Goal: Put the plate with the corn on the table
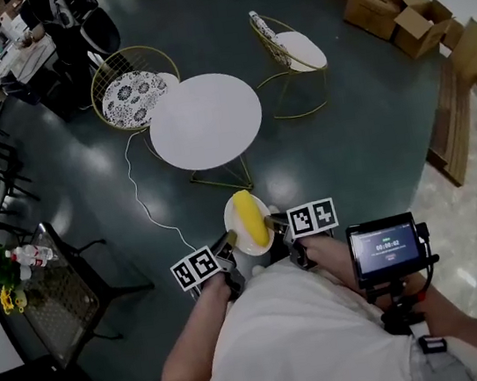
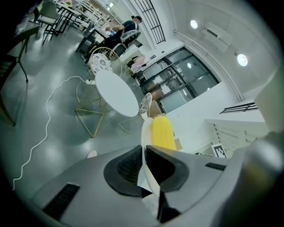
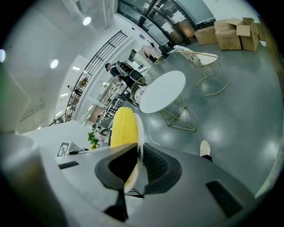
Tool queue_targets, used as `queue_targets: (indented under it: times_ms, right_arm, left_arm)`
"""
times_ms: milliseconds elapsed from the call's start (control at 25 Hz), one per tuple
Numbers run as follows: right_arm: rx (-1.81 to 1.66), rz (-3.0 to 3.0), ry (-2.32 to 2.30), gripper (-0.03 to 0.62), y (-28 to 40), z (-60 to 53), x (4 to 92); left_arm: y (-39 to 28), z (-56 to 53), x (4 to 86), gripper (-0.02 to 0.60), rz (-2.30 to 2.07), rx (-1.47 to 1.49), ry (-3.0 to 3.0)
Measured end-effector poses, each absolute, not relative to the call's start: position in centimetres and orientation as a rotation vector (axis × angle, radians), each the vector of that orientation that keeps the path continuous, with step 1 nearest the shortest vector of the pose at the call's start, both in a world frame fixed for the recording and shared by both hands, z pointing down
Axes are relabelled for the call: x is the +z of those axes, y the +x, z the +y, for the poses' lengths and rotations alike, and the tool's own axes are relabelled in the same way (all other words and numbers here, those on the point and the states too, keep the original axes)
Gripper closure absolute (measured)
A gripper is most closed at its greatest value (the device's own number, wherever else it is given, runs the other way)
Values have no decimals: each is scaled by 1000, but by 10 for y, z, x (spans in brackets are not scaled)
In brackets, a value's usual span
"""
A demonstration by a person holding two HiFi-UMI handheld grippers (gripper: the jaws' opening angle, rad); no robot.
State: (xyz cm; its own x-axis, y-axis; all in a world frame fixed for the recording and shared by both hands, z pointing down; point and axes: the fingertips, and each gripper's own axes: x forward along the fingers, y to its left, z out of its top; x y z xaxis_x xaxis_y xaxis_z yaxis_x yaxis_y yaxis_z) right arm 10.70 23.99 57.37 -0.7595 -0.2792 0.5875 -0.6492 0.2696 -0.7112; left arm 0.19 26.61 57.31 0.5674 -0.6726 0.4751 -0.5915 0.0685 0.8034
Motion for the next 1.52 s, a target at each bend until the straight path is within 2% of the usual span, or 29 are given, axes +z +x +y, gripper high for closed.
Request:
queue_targets:
  times_ms: [1000, 1520]
  right_arm:
    - [1523, -2177, 805, 549, 105, 180, 577]
    - [1505, -2203, 723, 549, 82, 83, 575]
  left_arm:
    - [2, 206, 579, 549, -1099, -71, 1566]
    - [-20, 119, 577, 549, -1158, -107, 1527]
